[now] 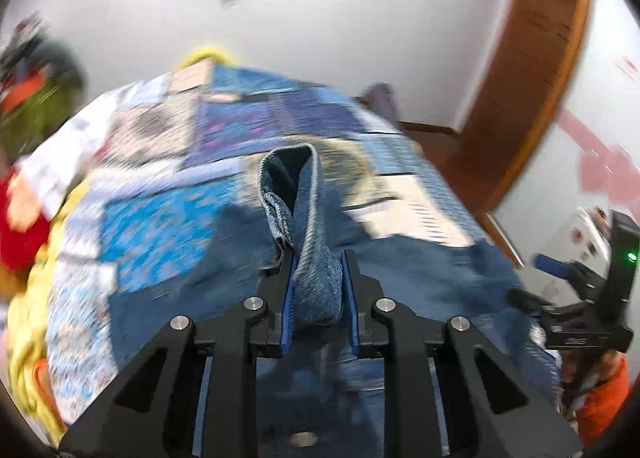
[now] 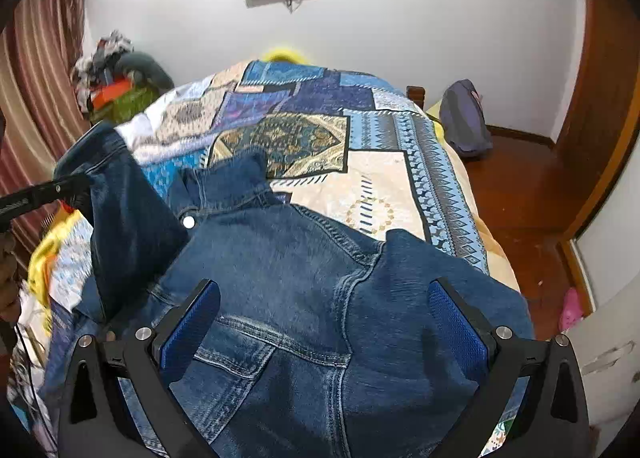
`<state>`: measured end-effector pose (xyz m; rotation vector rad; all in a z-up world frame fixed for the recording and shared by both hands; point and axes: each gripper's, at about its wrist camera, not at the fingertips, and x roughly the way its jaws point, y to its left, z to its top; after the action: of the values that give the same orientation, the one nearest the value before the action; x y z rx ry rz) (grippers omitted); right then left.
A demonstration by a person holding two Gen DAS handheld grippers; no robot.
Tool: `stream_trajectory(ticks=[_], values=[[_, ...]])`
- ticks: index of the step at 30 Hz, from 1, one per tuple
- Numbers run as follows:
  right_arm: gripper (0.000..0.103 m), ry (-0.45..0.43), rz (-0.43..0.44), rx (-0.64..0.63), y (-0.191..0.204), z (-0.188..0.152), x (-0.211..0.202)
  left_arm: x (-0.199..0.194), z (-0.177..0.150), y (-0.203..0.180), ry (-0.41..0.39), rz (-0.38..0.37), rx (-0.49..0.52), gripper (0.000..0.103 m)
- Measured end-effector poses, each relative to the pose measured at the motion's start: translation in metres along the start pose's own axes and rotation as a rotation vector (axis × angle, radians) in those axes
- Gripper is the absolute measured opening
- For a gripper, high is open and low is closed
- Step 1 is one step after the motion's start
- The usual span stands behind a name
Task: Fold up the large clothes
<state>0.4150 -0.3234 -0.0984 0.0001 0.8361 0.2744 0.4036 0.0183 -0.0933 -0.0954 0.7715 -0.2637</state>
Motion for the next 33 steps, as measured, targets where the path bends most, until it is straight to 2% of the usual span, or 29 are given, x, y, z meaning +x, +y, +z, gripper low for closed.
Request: stream_trajectory(ticks=[4,8,10,12,13,14,15,16,17,19,23,25,26,30,32,33], values=[[0.103,-0.003,0.054,0.06,-0.012,0.003,-0.011,0.026,-0.001,-0.051,0.064,-0.076,0.094,0.016],[0.103,0.011,0.105,0.108,-0.02,0.002,-0.018,0.061,-0.027,-0.078,0.196,-0.128,0.137,0.016],[0.103,0.021,0.125,0.125,-0.022,0.001,-0.018,0.068,-0.036,-0.084,0.233,-0.138,0.143,0.017],[0.103,0.034,0.14,0.131,-0.023,0.001,-0.016,0.066,-0.041,-0.083,0.248,-0.155,0.139,0.022],[0.103,0.044,0.148,0.132,-0.022,0.001,-0.014,0.063,-0.041,-0.08,0.246,-0.167,0.13,0.03],[0.103,0.056,0.16,0.133,-0.021,0.002,-0.01,0.054,-0.038,-0.077,0.233,-0.188,0.115,0.044],[0.103,0.064,0.168,0.133,-0.02,0.002,-0.007,0.046,-0.037,-0.073,0.213,-0.193,0.103,0.051],[0.103,0.076,0.178,0.136,-0.018,0.003,-0.003,0.036,-0.033,-0.064,0.177,-0.182,0.092,0.065],[0.103,0.089,0.191,0.142,-0.015,0.005,0.003,0.031,-0.031,-0.059,0.151,-0.169,0.087,0.069],[0.103,0.114,0.221,0.153,-0.01,0.006,0.013,0.017,-0.025,-0.041,0.097,-0.111,0.084,0.074],[0.103,0.211,0.278,0.161,0.005,0.006,0.047,0.008,-0.029,0.007,0.065,0.129,0.115,0.075],[0.102,0.271,0.29,0.149,0.013,0.004,0.067,0.011,-0.041,0.036,0.093,0.226,0.123,0.075],[0.101,0.295,0.29,0.148,0.015,0.003,0.074,0.014,-0.048,0.049,0.11,0.251,0.122,0.075],[0.091,0.404,0.278,0.159,0.02,-0.003,0.109,0.022,-0.086,0.102,0.203,0.313,0.074,0.075],[0.083,0.44,0.272,0.158,0.023,-0.006,0.123,0.027,-0.105,0.125,0.256,0.337,0.031,0.075],[0.083,0.448,0.266,0.157,0.023,-0.008,0.127,0.028,-0.116,0.138,0.282,0.355,0.007,0.075]])
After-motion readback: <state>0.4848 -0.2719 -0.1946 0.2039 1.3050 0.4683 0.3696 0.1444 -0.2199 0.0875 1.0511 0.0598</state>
